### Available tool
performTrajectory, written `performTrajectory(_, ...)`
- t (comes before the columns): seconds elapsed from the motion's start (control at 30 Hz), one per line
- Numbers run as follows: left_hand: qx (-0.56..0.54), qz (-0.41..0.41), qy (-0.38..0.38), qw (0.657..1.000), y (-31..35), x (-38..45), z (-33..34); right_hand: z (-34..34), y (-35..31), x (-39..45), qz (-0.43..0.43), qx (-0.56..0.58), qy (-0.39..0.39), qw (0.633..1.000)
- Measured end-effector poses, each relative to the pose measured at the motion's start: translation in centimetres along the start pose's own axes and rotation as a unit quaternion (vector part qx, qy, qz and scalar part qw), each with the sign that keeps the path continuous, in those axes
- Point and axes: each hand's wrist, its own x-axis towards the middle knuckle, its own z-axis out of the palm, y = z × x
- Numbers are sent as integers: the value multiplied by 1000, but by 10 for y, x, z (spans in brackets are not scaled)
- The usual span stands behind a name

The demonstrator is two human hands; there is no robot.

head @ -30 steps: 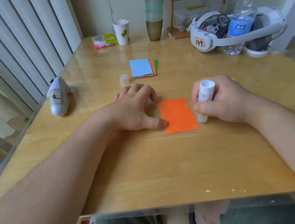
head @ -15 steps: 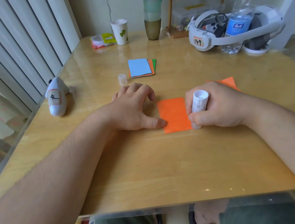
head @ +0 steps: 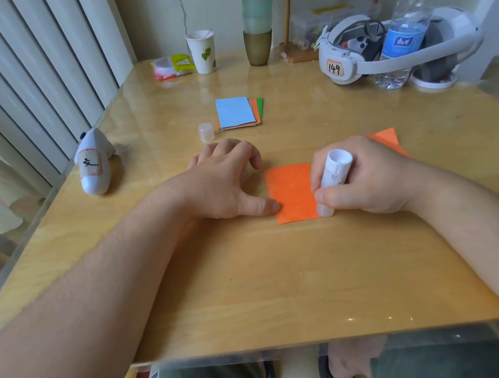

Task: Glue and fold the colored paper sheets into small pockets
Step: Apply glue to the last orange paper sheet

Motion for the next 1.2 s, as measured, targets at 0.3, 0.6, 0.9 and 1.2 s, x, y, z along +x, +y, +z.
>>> performTrajectory(0.3,-4,4,-1,1000,-1,-1,-1,-4,1,2,-11,35,10,999)
performTrajectory(0.6,0,-1,-3,1000,0,0,0,3,1,2,-4,-4,22,1000)
performTrajectory(0.9,1,-2,-4,1000,1,-1,-1,3,-3,1,1,5,-23,1000)
performTrajectory(1.2,2,-7,-16,1000,1,0,-2,4,0,5,-28,52,57,997)
